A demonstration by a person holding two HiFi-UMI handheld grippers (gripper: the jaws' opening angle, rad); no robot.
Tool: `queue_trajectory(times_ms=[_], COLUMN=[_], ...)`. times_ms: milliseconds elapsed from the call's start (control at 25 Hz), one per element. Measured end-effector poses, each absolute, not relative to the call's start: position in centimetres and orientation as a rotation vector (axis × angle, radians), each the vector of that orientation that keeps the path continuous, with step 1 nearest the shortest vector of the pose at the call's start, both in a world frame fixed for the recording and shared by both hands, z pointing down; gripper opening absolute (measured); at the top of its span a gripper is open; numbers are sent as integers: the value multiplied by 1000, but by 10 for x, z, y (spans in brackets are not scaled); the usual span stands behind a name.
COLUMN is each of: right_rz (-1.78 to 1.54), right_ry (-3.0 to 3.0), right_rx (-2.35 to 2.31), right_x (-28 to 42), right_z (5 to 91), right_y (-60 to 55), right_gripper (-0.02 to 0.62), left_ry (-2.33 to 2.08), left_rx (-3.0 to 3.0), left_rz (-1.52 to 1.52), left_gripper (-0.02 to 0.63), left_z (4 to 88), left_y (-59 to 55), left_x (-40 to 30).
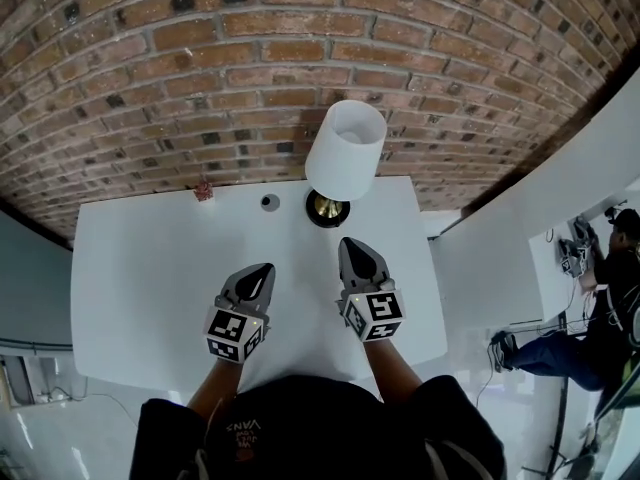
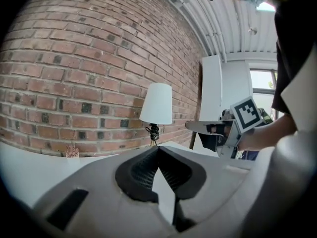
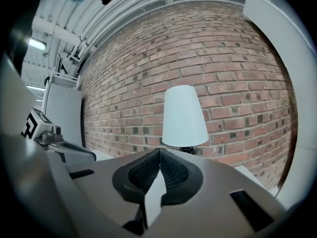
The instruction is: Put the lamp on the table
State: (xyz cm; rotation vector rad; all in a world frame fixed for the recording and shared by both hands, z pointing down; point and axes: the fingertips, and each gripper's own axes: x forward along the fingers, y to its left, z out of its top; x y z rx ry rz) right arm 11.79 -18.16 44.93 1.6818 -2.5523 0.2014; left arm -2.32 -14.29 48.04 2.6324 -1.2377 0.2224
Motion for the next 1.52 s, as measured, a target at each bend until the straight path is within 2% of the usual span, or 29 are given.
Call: queue_trajectory(times_ms=[720, 1520], right_rz=[241, 301], right_ry=[-2529, -2311], right_rx=[1726, 1892], right_x=[64, 44], right_z=[414, 442], right_y=[-93, -36], right_gripper=[-2, -2], left_ry=[-1002, -808], left_rx=[2705, 2802], left_rz=[175, 147], left_gripper=[6, 6], left_z=[446, 446], left_y=[-79, -55], left_x=[-72, -97])
